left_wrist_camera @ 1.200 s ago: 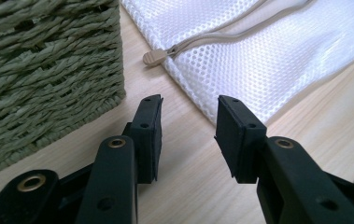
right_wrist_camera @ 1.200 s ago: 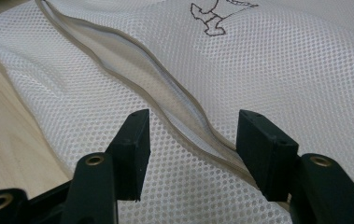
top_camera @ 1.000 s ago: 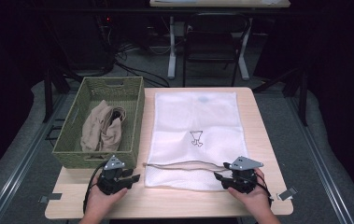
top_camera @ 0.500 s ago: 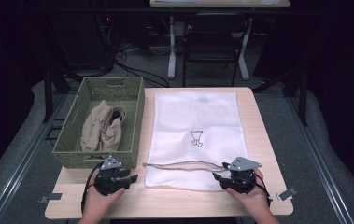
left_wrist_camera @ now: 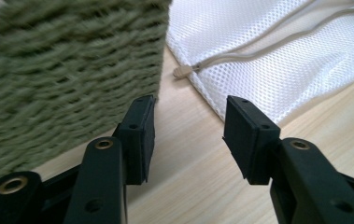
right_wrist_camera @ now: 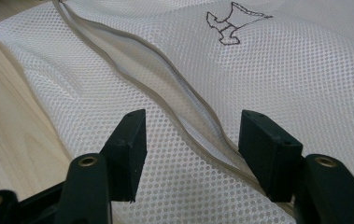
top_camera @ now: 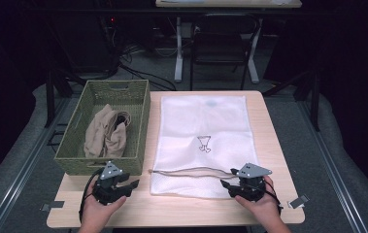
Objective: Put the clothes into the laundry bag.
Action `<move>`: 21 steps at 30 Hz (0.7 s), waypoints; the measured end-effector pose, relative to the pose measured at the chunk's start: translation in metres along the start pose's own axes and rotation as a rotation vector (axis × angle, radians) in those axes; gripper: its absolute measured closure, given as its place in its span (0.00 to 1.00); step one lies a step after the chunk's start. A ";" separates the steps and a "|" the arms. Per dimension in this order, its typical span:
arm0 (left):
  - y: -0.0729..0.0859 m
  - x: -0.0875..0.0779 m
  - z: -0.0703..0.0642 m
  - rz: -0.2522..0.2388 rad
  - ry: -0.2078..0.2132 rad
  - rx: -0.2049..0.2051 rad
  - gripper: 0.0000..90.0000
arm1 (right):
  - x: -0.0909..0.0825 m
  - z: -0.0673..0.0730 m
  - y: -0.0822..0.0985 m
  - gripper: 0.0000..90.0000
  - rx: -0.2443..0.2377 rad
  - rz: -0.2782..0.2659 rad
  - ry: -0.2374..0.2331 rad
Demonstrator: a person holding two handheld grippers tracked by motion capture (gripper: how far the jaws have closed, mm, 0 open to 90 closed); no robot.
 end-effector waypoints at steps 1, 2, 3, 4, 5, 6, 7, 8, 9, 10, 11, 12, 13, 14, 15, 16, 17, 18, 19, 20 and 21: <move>0.000 0.000 0.000 0.000 0.000 0.000 0.58 | 0.000 0.000 0.000 0.47 0.000 0.000 0.000; -0.001 -0.003 0.001 -0.010 -0.002 -0.002 0.58 | 0.000 0.000 0.000 0.47 -0.005 0.003 0.003; -0.002 -0.004 0.002 -0.012 -0.003 -0.001 0.58 | 0.000 0.000 0.000 0.47 -0.006 0.003 0.003; -0.003 -0.007 0.005 -0.022 -0.006 -0.013 0.58 | 0.000 0.000 0.000 0.47 -0.006 0.003 0.004; -0.003 -0.009 0.006 -0.018 -0.001 -0.018 0.58 | 0.000 0.000 0.001 0.47 -0.007 0.004 0.004; -0.004 -0.010 0.007 -0.029 -0.007 -0.027 0.58 | 0.000 0.000 0.001 0.47 -0.010 0.004 0.004; -0.004 -0.010 0.007 -0.029 -0.007 -0.027 0.58 | 0.000 0.000 0.001 0.47 -0.010 0.004 0.004; -0.004 -0.013 0.008 -0.029 -0.001 -0.034 0.58 | -0.001 0.001 0.002 0.47 -0.011 0.006 0.003; -0.004 -0.013 0.008 -0.029 -0.001 -0.034 0.58 | -0.001 0.001 0.002 0.47 -0.011 0.006 0.003; -0.005 -0.014 0.009 -0.033 -0.003 -0.037 0.58 | -0.001 0.000 0.002 0.47 -0.010 0.007 0.003; -0.005 -0.014 0.010 -0.035 -0.005 -0.035 0.58 | -0.001 0.000 0.001 0.47 -0.010 0.004 0.002; -0.004 -0.015 0.012 -0.037 -0.012 -0.033 0.58 | -0.001 0.000 0.001 0.47 -0.010 0.002 0.002; -0.004 -0.017 0.014 -0.044 -0.017 -0.041 0.58 | -0.001 0.000 0.001 0.47 -0.007 0.002 0.000; -0.004 -0.017 0.014 -0.044 -0.017 -0.041 0.58 | -0.001 0.000 0.001 0.47 -0.007 0.002 0.000; -0.003 -0.018 0.016 -0.047 -0.019 -0.051 0.58 | 0.000 0.000 0.001 0.47 -0.011 0.007 -0.001; -0.003 -0.019 0.018 -0.048 -0.022 -0.052 0.58 | 0.000 0.000 0.001 0.47 -0.011 0.007 -0.001; -0.003 -0.021 0.019 -0.053 -0.027 -0.058 0.57 | 0.000 0.001 0.001 0.47 -0.013 0.007 -0.003; -0.003 -0.023 0.022 -0.060 -0.034 -0.067 0.57 | 0.001 0.001 0.001 0.47 -0.014 0.007 -0.004; -0.003 -0.023 0.022 -0.060 -0.034 -0.067 0.57 | 0.001 0.001 0.001 0.47 -0.014 0.007 -0.004; -0.003 -0.024 0.024 -0.064 -0.037 -0.072 0.57 | 0.001 0.001 0.001 0.47 -0.014 0.007 -0.003; -0.003 -0.025 0.025 -0.064 -0.041 -0.073 0.57 | 0.001 0.000 0.001 0.47 -0.016 0.008 -0.004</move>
Point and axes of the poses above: each handheld gripper's, and its own axes: x roughly forward along the jaws, y roughly out of its underside, z roughly to its left, the point moved 6 cm from there along x, roughly forward along the jaws, and after that the axes turned 6 degrees about -y, right-handed, at the moved point
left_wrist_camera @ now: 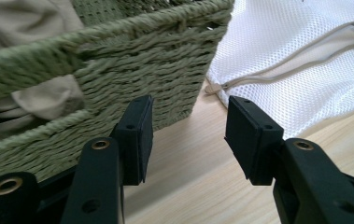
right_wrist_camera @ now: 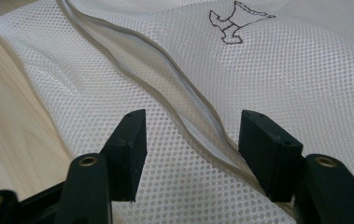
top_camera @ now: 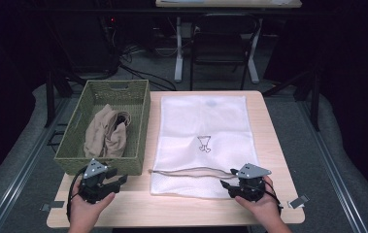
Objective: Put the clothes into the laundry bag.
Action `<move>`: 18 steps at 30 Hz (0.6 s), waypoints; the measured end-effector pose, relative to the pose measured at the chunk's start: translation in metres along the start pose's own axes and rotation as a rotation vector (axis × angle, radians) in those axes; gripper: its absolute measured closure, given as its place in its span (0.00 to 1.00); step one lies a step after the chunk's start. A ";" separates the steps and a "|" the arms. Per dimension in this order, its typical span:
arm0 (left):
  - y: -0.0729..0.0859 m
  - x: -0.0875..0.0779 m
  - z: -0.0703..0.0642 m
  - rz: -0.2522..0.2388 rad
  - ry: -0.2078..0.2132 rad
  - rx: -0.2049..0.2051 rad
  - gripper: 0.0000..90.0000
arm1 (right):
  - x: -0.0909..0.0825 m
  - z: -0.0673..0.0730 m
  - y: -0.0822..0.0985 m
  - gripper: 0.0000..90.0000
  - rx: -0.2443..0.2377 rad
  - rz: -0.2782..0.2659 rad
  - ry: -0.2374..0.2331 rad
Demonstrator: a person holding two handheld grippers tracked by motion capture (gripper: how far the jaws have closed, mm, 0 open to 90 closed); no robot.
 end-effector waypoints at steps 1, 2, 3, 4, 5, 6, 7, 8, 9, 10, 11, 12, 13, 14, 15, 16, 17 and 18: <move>0.000 -0.001 0.001 -0.005 -0.002 -0.012 0.57 | 0.000 0.000 0.000 0.47 -0.005 0.002 -0.002; 0.000 -0.001 0.001 -0.005 -0.002 -0.012 0.57 | 0.000 0.000 0.000 0.47 -0.005 0.002 -0.002; 0.000 -0.002 0.003 -0.007 -0.003 -0.011 0.57 | 0.001 0.000 0.000 0.47 -0.004 0.001 -0.002; 0.000 -0.003 0.003 -0.007 -0.006 -0.012 0.57 | 0.001 0.000 0.000 0.47 -0.004 0.001 -0.002; -0.001 -0.005 0.004 -0.012 -0.007 -0.014 0.57 | 0.001 -0.001 0.000 0.47 -0.004 0.000 -0.003; -0.001 -0.005 0.004 -0.012 -0.007 -0.014 0.57 | 0.001 -0.001 0.000 0.47 -0.004 0.000 -0.003; -0.001 -0.006 0.004 -0.015 -0.008 -0.016 0.57 | 0.001 -0.001 0.000 0.47 -0.006 0.000 -0.002; -0.002 -0.006 0.004 -0.016 -0.011 -0.016 0.57 | 0.001 -0.001 0.000 0.47 -0.006 0.000 -0.002; -0.002 -0.008 0.005 -0.018 -0.013 -0.013 0.57 | 0.001 -0.001 0.000 0.47 -0.006 0.000 -0.002; -0.002 -0.008 0.006 -0.024 -0.014 -0.021 0.57 | 0.001 -0.001 0.000 0.47 -0.006 -0.003 -0.004; -0.002 -0.009 0.007 -0.026 -0.016 -0.021 0.57 | 0.001 -0.001 0.000 0.47 -0.006 -0.001 -0.004; -0.002 -0.010 0.008 -0.029 -0.018 -0.020 0.57 | 0.001 -0.001 0.000 0.47 -0.005 -0.001 -0.003; -0.002 -0.011 0.008 -0.031 -0.019 -0.024 0.57 | 0.001 -0.001 0.000 0.47 -0.008 0.001 -0.003; -0.003 -0.012 0.010 -0.036 -0.023 -0.028 0.57 | 0.001 -0.001 0.000 0.47 -0.007 0.000 -0.003; -0.003 -0.013 0.011 -0.038 -0.025 -0.031 0.57 | 0.001 -0.001 0.000 0.47 -0.007 0.000 -0.003; -0.003 -0.013 0.011 -0.038 -0.025 -0.031 0.57 | 0.001 -0.001 0.000 0.47 -0.007 0.000 -0.003; -0.003 -0.014 0.012 -0.039 -0.028 -0.035 0.57 | 0.001 -0.001 0.000 0.47 -0.007 -0.001 -0.003; -0.003 -0.015 0.013 -0.040 -0.029 -0.035 0.57 | 0.001 -0.001 0.000 0.47 -0.007 -0.001 -0.003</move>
Point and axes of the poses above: each handheld gripper's, and its own axes: x roughly forward along the jaws, y roughly out of its underside, z roughly to its left, the point moved 6 cm from there along x, roughly forward along the jaws, and after that the axes turned 6 degrees about -y, right-handed, at the moved point
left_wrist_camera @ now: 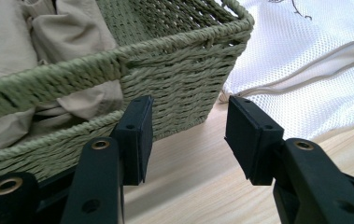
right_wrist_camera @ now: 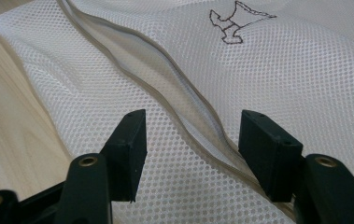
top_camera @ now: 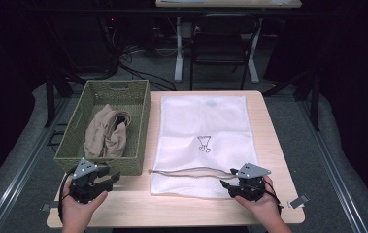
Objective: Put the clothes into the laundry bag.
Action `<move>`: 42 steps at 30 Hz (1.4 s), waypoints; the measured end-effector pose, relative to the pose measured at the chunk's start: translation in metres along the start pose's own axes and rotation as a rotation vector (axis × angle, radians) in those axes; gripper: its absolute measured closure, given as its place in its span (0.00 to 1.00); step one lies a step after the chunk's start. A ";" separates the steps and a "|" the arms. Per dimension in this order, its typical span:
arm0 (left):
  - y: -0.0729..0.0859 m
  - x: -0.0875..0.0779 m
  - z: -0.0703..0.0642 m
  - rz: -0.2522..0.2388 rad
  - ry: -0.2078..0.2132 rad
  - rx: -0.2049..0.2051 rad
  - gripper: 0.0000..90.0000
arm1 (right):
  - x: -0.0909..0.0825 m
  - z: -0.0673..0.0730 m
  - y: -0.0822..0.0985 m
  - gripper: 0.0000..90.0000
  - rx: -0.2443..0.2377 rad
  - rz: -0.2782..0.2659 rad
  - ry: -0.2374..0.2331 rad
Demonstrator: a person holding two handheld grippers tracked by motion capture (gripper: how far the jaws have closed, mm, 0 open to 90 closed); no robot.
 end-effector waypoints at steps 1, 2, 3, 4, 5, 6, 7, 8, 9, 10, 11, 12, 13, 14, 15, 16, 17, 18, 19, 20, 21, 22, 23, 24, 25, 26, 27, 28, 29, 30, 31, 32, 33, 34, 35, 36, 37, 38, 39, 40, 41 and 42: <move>-0.001 -0.001 0.001 -0.005 -0.002 -0.004 0.57 | 0.000 0.000 0.000 0.47 0.000 0.000 0.000; -0.001 -0.002 0.002 -0.005 -0.002 -0.007 0.57 | 0.000 0.000 0.000 0.47 0.001 -0.001 -0.001; -0.002 -0.004 0.003 -0.009 -0.009 -0.011 0.57 | 0.000 0.000 0.000 0.47 -0.001 0.003 -0.003; -0.002 -0.005 0.004 -0.011 -0.012 -0.014 0.57 | 0.000 0.000 0.000 0.47 -0.002 0.005 -0.003; -0.002 -0.006 0.005 -0.014 -0.013 -0.014 0.57 | 0.001 0.000 0.000 0.47 -0.003 0.006 -0.003; -0.002 -0.006 0.005 -0.014 -0.013 -0.014 0.58 | 0.001 0.000 0.000 0.47 -0.005 0.006 -0.004; -0.003 -0.007 0.006 -0.018 -0.015 -0.016 0.58 | 0.001 0.000 0.000 0.47 -0.005 0.006 -0.004; -0.003 -0.008 0.007 -0.020 -0.017 -0.014 0.58 | 0.000 0.001 0.000 0.47 -0.005 0.005 -0.006; -0.003 -0.009 0.008 -0.020 -0.019 -0.014 0.58 | 0.000 0.001 0.000 0.47 -0.005 0.005 -0.006; -0.003 -0.009 0.008 -0.022 -0.018 -0.018 0.58 | 0.000 0.001 0.000 0.47 -0.006 0.005 -0.006; -0.004 -0.010 0.009 -0.023 -0.022 -0.016 0.58 | 0.000 0.000 0.000 0.47 -0.005 0.003 -0.005; -0.004 -0.010 0.009 -0.023 -0.022 -0.016 0.58 | 0.000 0.000 0.000 0.47 -0.005 0.003 -0.005; -0.005 -0.011 0.010 -0.026 -0.020 -0.020 0.58 | 0.000 0.000 0.000 0.47 -0.003 0.002 -0.006; -0.005 -0.012 0.010 -0.024 -0.016 -0.025 0.57 | 0.000 0.000 0.000 0.47 -0.005 0.001 -0.007; -0.007 -0.013 0.011 -0.029 -0.021 -0.028 0.56 | 0.000 0.000 0.000 0.47 -0.005 0.001 -0.007; -0.007 -0.013 0.011 -0.029 -0.021 -0.028 0.56 | 0.000 0.000 0.000 0.47 -0.005 0.001 -0.007; -0.008 -0.014 0.012 -0.030 -0.025 -0.029 0.56 | 0.000 0.000 0.000 0.47 -0.006 0.004 -0.008; -0.008 -0.014 0.012 -0.032 -0.028 -0.030 0.55 | 0.000 0.000 0.000 0.47 -0.008 0.004 -0.009; -0.009 -0.014 0.013 -0.031 -0.030 -0.030 0.55 | 0.000 0.000 0.000 0.47 -0.008 0.004 -0.009; -0.009 -0.015 0.014 -0.027 -0.035 -0.032 0.55 | 0.000 0.000 0.000 0.47 -0.008 0.003 -0.009; -0.010 -0.014 0.015 -0.022 -0.041 -0.032 0.55 | -0.001 0.000 0.000 0.47 -0.009 0.001 -0.008; -0.010 -0.014 0.015 -0.022 -0.041 -0.032 0.55 | -0.001 0.000 0.000 0.47 -0.009 0.001 -0.008; -0.011 -0.014 0.015 -0.019 -0.044 -0.032 0.55 | -0.001 0.000 0.000 0.47 -0.006 0.001 -0.007; -0.012 -0.014 0.015 -0.018 -0.046 -0.030 0.55 | -0.001 0.000 0.000 0.47 -0.006 0.001 -0.007; -0.014 -0.014 0.015 -0.009 -0.055 -0.022 0.54 | -0.001 0.000 0.000 0.47 -0.006 0.001 -0.006; -0.014 -0.014 0.015 -0.009 -0.055 -0.022 0.54 | -0.001 0.000 0.000 0.47 -0.006 0.001 -0.006; -0.016 -0.014 0.016 0.002 -0.066 -0.018 0.54 | -0.001 0.000 0.000 0.47 -0.007 0.001 -0.007; -0.017 -0.014 0.016 0.006 -0.070 -0.020 0.54 | -0.001 0.001 0.000 0.47 -0.011 0.000 -0.009; -0.019 -0.013 0.017 0.014 -0.071 -0.016 0.55 | -0.001 0.001 0.000 0.47 -0.012 0.001 -0.009; -0.021 -0.013 0.017 0.020 -0.068 -0.011 0.55 | -0.001 0.001 0.000 0.47 -0.013 0.000 -0.011; -0.023 -0.013 0.018 0.025 -0.066 -0.002 0.55 | -0.001 0.002 -0.001 0.47 -0.014 -0.002 -0.012; -0.024 -0.013 0.018 0.030 -0.065 0.002 0.55 | -0.002 0.002 -0.001 0.47 -0.017 -0.004 -0.013; -0.026 -0.013 0.019 0.035 -0.065 0.005 0.55 | -0.002 0.002 -0.001 0.47 -0.017 -0.004 -0.013; -0.028 -0.012 0.019 0.041 -0.065 0.009 0.55 | -0.002 0.002 -0.001 0.47 -0.017 -0.004 -0.013; -0.030 -0.012 0.020 0.044 -0.066 0.013 0.55 | -0.002 0.002 -0.001 0.47 -0.017 -0.004 -0.013; -0.031 -0.012 0.020 0.050 -0.067 0.014 0.55 | -0.002 0.002 -0.001 0.47 -0.015 -0.002 -0.013; -0.032 -0.011 0.021 0.057 -0.069 0.021 0.55 | -0.001 0.002 -0.001 0.47 -0.017 -0.002 -0.013; -0.035 -0.011 0.021 0.063 -0.068 0.019 0.55 | -0.001 0.002 0.000 0.47 -0.017 -0.001 -0.014; -0.036 -0.011 0.022 0.066 -0.064 0.022 0.55 | -0.001 0.002 0.000 0.47 -0.017 -0.001 -0.014; -0.038 -0.010 0.022 0.070 -0.060 0.017 0.54 | -0.001 0.002 0.000 0.47 -0.013 0.001 -0.014; -0.040 -0.009 0.023 0.077 -0.059 0.012 0.54 | -0.001 0.002 0.000 0.47 -0.013 0.001 -0.014; -0.044 -0.008 0.025 0.089 -0.055 0.000 0.54 | -0.001 0.002 0.000 0.47 -0.014 0.003 -0.014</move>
Point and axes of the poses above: each handheld gripper's, and its own axes: x roughly forward along the jaws, y roughly out of its underside, z roughly to its left, the point moved 6 cm from there along x, roughly forward along the jaws, and after that the axes turned 6 degrees about -y, right-handed, at the moved point
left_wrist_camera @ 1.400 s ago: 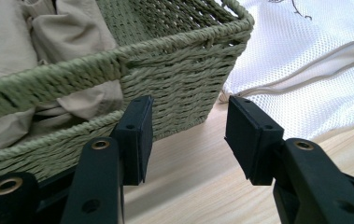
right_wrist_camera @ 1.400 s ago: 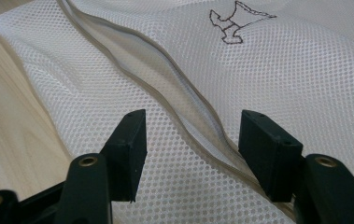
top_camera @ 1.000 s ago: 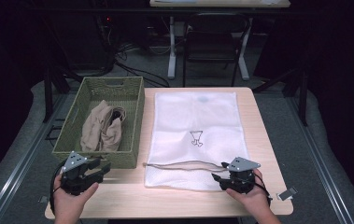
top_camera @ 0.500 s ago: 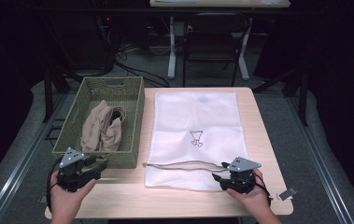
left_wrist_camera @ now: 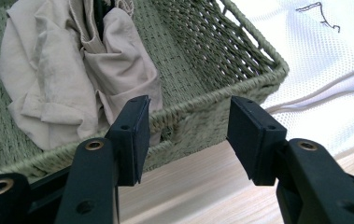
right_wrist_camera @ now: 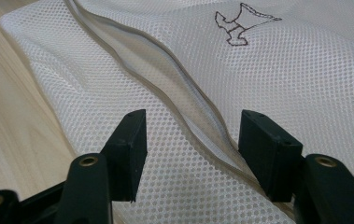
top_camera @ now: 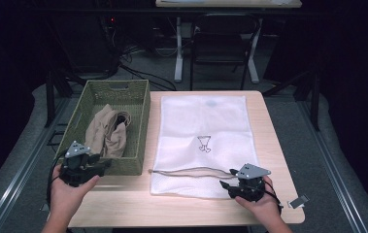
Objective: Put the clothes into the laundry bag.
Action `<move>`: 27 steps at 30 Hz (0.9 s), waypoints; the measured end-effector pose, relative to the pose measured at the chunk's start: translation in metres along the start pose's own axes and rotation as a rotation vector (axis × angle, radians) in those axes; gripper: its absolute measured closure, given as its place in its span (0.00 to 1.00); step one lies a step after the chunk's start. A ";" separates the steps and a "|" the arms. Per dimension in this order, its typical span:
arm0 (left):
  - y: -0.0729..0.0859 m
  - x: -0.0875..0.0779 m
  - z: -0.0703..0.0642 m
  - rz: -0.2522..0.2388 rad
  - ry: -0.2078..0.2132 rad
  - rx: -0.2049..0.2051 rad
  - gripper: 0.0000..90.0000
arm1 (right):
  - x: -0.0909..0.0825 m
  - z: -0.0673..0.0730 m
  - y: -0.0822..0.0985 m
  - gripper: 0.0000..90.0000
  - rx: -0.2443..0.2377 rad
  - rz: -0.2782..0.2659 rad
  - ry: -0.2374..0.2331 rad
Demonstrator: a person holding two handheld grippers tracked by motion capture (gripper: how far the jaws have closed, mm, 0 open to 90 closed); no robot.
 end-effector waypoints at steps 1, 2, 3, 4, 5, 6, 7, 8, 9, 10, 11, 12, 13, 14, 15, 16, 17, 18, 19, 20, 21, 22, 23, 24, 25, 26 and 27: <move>0.000 0.000 0.000 0.000 0.000 0.000 0.54 | 0.000 0.000 0.000 0.47 0.000 0.001 0.000; -0.002 0.001 0.001 0.002 0.001 -0.004 0.54 | 0.000 0.000 0.000 0.47 0.000 0.001 0.000; -0.005 0.001 0.002 0.008 0.005 -0.002 0.54 | 0.000 0.000 0.000 0.47 0.000 0.001 -0.001; -0.005 0.001 0.002 0.008 0.005 -0.002 0.54 | 0.000 0.000 0.000 0.47 0.000 0.001 -0.001; -0.010 0.002 0.003 0.012 -0.003 0.003 0.54 | 0.000 -0.001 0.000 0.47 0.002 0.000 -0.001; -0.011 0.002 0.004 0.022 -0.007 -0.004 0.56 | 0.000 -0.001 0.000 0.47 0.003 0.000 -0.001; -0.012 0.003 0.005 0.034 -0.011 0.000 0.58 | 0.000 -0.001 0.001 0.47 0.004 0.000 -0.002; -0.012 0.003 0.005 0.034 -0.011 0.000 0.59 | 0.001 -0.001 0.001 0.47 0.004 0.001 -0.002; -0.015 0.004 0.005 0.040 -0.015 0.008 0.59 | 0.001 -0.001 0.001 0.47 0.005 0.002 -0.002; -0.016 0.006 0.005 0.039 -0.013 0.006 0.60 | 0.001 -0.001 0.001 0.47 0.005 0.002 -0.003; -0.017 0.007 0.006 0.042 -0.013 0.006 0.60 | 0.001 -0.001 0.001 0.47 0.006 0.002 -0.003; -0.018 0.007 0.006 0.047 -0.011 0.008 0.61 | 0.001 -0.001 0.001 0.47 0.006 0.003 -0.003; -0.020 0.008 0.007 0.045 -0.009 0.009 0.61 | 0.001 -0.001 0.001 0.47 0.003 0.002 -0.003; -0.021 0.008 0.007 0.047 -0.012 0.013 0.61 | 0.001 -0.001 0.001 0.47 0.005 0.001 -0.003; -0.022 0.008 0.008 0.047 -0.017 0.016 0.61 | 0.001 -0.001 0.001 0.47 0.004 0.001 -0.003; -0.022 0.008 0.008 0.047 -0.017 0.016 0.62 | 0.001 -0.001 0.001 0.47 0.004 0.001 -0.003; -0.024 0.009 0.009 0.047 -0.016 0.019 0.65 | 0.001 -0.001 0.001 0.47 0.006 0.002 -0.003; -0.025 0.009 0.009 0.052 -0.013 0.023 0.69 | 0.001 -0.001 0.001 0.47 0.004 0.001 -0.004; -0.026 0.010 0.010 0.053 -0.021 0.030 0.71 | 0.001 -0.001 0.001 0.47 0.004 0.001 -0.003; -0.026 0.010 0.010 0.053 -0.021 0.030 0.71 | 0.001 -0.001 0.001 0.47 0.004 0.001 -0.004; -0.028 0.011 0.011 0.055 -0.021 0.021 0.71 | 0.001 -0.001 0.001 0.47 0.004 0.001 -0.004; -0.028 0.011 0.011 0.055 -0.021 0.021 0.71 | 0.001 -0.001 0.001 0.47 0.004 0.001 -0.004; -0.029 0.012 0.012 0.058 -0.017 0.023 0.71 | 0.001 -0.001 0.001 0.47 0.005 0.000 -0.004; -0.029 0.012 0.013 0.060 -0.014 0.023 0.71 | 0.001 -0.001 0.001 0.47 0.005 0.000 -0.004; -0.030 0.013 0.013 0.055 -0.012 0.019 0.71 | 0.001 -0.001 0.001 0.47 0.005 0.000 -0.005; -0.032 0.014 0.014 0.064 -0.014 0.023 0.69 | 0.000 -0.001 0.001 0.47 0.004 0.001 -0.005; -0.033 0.015 0.015 0.068 -0.017 0.024 0.68 | 0.001 -0.001 0.001 0.47 0.005 0.001 -0.005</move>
Point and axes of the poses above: each handheld gripper's, and its own axes: x roughly forward along the jaws, y roughly out of its underside, z roughly to its left, the point moved 6 cm from there along x, roughly forward along the jaws, and after that the axes turned 6 degrees about -y, right-handed, at the moved point
